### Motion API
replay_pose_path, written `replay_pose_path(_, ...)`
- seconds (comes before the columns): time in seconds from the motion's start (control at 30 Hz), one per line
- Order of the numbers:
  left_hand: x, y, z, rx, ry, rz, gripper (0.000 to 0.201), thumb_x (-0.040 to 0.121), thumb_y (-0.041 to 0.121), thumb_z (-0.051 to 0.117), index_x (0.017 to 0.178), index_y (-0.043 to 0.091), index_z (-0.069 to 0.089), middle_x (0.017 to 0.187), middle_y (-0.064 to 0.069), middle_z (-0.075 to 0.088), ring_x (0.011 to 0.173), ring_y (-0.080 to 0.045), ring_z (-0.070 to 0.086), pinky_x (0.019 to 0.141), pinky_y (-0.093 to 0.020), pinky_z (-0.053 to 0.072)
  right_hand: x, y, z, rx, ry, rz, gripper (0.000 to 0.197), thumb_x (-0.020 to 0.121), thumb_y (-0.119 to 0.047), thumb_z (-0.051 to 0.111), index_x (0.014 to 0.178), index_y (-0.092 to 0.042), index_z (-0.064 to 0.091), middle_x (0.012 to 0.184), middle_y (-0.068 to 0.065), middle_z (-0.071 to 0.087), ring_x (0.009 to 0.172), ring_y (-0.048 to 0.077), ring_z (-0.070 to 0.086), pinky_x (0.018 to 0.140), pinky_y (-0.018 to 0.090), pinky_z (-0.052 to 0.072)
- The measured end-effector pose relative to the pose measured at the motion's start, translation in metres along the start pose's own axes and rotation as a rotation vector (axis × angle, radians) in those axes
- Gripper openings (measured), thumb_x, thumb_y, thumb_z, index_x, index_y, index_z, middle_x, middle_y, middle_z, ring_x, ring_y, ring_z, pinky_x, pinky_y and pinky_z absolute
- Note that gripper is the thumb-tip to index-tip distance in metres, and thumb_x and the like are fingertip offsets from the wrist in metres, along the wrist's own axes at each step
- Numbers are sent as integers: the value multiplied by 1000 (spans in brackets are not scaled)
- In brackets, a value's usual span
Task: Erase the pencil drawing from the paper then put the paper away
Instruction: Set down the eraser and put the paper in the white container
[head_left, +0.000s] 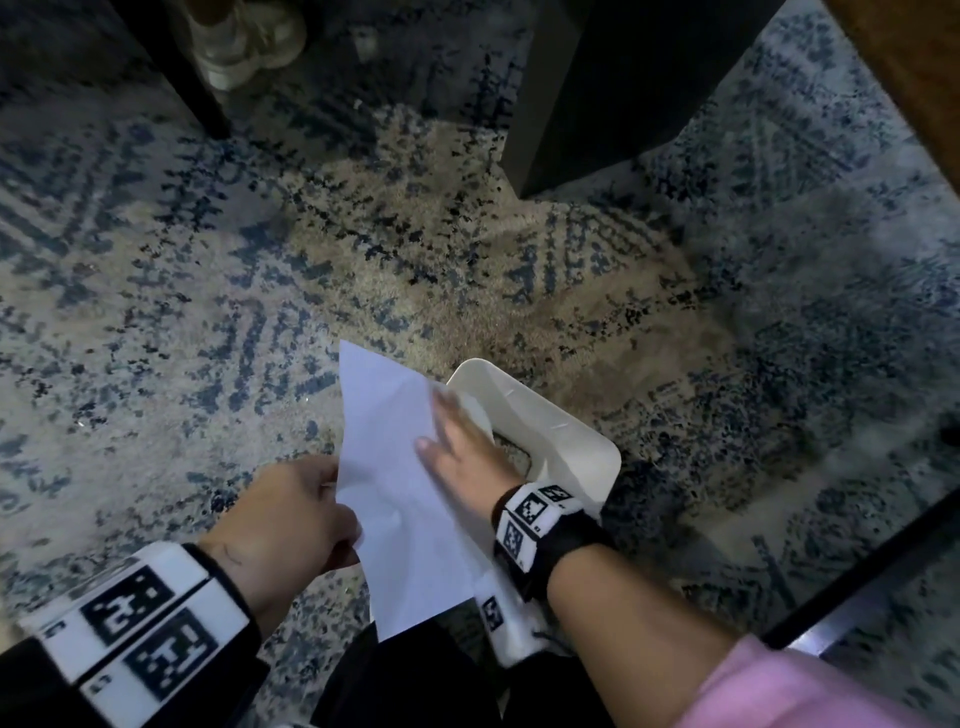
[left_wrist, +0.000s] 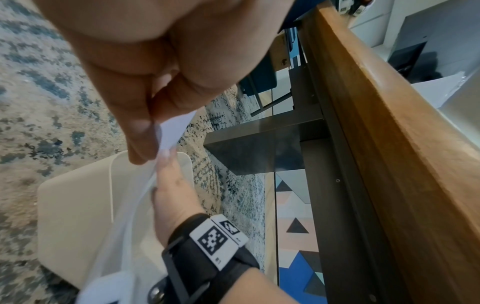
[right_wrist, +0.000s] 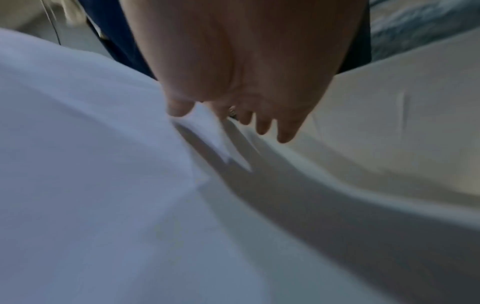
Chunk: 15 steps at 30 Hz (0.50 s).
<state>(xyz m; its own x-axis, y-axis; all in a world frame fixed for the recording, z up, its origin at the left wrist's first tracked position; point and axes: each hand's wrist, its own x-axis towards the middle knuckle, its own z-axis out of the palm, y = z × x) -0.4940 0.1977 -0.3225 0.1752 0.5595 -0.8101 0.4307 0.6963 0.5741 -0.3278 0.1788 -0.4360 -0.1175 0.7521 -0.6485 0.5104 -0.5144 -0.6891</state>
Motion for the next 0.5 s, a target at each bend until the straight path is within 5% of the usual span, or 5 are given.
replay_pose_path(0.07,0,3,1,-11,2,0,34,72,-23,42,88,-2,63,98,-39,61,74,-32,59,61,-33,57,-6,0,9,89,-152,59,60,99,-45,31,151,-27,7,158,-8,0,144,10,2,112,27,2)
replay_pose_path(0.13,-2,4,-1,-14,-18,-12,35,72,-23,42,88,-1,63,100,-41,59,76,-32,58,73,-43,54,-7,15,3,-21,-220,363,61,98,-49,28,147,-13,27,155,7,24,140,23,27,111,29,21)
replay_pose_path(0.23,-1,2,-4,-7,-28,-22,35,71,-24,42,89,-2,63,100,-42,58,78,-35,58,77,-46,50,-6,29,-14,-255,-133,629,61,98,-47,27,143,-7,31,148,17,35,131,32,40,103,35,34)
replay_pose_path(0.4,8,1,6,0,-49,19,35,70,-25,40,86,-3,62,85,-31,64,73,-32,59,73,-44,54,-18,5,15,-68,48,-29,62,97,-43,37,150,-29,7,158,-4,-4,145,13,-3,116,31,2)
replay_pose_path(0.5,7,4,6,-16,-79,27,38,73,-25,38,92,-3,62,87,-27,67,73,-32,62,58,-29,56,-28,14,25,146,-100,62,54,98,-40,38,148,-25,23,156,-3,18,144,14,14,118,31,12)
